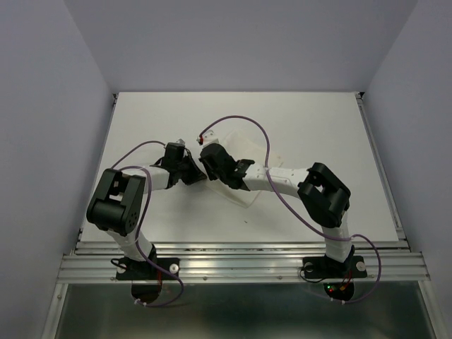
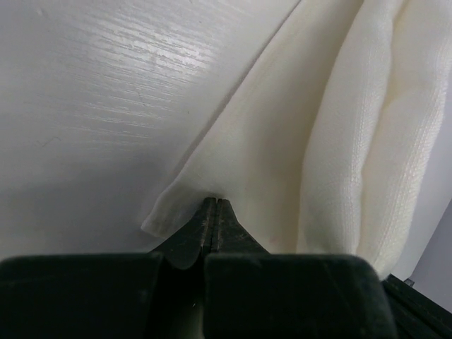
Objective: Fold the napkin into a case and place the utensils inside
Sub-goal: Smooth out the lower triangle-folded napkin at the center of the board.
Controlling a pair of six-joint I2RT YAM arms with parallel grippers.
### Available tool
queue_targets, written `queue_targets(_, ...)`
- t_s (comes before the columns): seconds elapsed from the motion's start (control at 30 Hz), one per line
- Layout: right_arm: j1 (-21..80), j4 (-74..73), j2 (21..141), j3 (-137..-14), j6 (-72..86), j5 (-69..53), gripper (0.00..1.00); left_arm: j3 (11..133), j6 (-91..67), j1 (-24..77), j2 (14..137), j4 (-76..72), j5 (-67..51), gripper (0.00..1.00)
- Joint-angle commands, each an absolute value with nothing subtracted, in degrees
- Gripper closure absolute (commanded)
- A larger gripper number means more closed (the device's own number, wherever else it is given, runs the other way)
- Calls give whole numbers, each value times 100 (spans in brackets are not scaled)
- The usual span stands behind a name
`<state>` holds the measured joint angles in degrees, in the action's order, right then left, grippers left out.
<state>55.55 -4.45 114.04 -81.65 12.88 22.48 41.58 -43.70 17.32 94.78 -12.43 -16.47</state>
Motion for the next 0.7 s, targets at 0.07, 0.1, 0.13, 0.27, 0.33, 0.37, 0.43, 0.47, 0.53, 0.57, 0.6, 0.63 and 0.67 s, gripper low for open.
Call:
queue_targets(0.07,5590,-351,11224,-8429,1327,2241,96,4087,-4342,1731,9624,-1397,-1573,100)
queue_targets(0.1,5590,-369,11198,-8429,1327,2233,96,4096,-4342,1731,9633,-1389,-1565,100)
queue_targets(0.13,5590,-369,11171,-8429,1318,2232,96,4104,-4342,1731,9642,-1389,-1564,100)
queue_targets(0.27,5590,-448,11127,-8464,1310,2171,96,4140,-4324,1731,9712,-1353,-1547,100)
queue_targets(0.33,5590,-475,11109,-8464,1318,2162,96,4148,-4307,1731,9721,-1345,-1547,100)
queue_targets(0.37,5590,-483,11101,-8455,1327,2153,96,4148,-4315,1731,9721,-1345,-1547,100)
queue_targets(0.43,5590,-483,11048,-8429,1362,2162,96,4140,-4298,1731,9729,-1336,-1529,100)
queue_targets(0.47,5590,-483,11013,-8429,1380,2145,96,4131,-4289,1731,9729,-1319,-1529,100)
queue_targets(0.53,5590,-492,10978,-8437,1389,2118,96,4131,-4280,1731,9747,-1301,-1529,100)
queue_targets(0.57,5590,-483,10969,-8437,1389,2101,96,4122,-4272,1731,9747,-1309,-1529,100)
queue_targets(0.6,5590,-492,10960,-8455,1406,2074,96,4122,-4271,1731,9756,-1318,-1529,100)
queue_targets(0.63,5590,-492,10934,-8455,1406,2074,96,4122,-4271,1731,9765,-1318,-1538,100)
queue_targets(0.67,5590,-492,10925,-8455,1415,2074,96,4122,-4271,1731,9765,-1318,-1538,100)
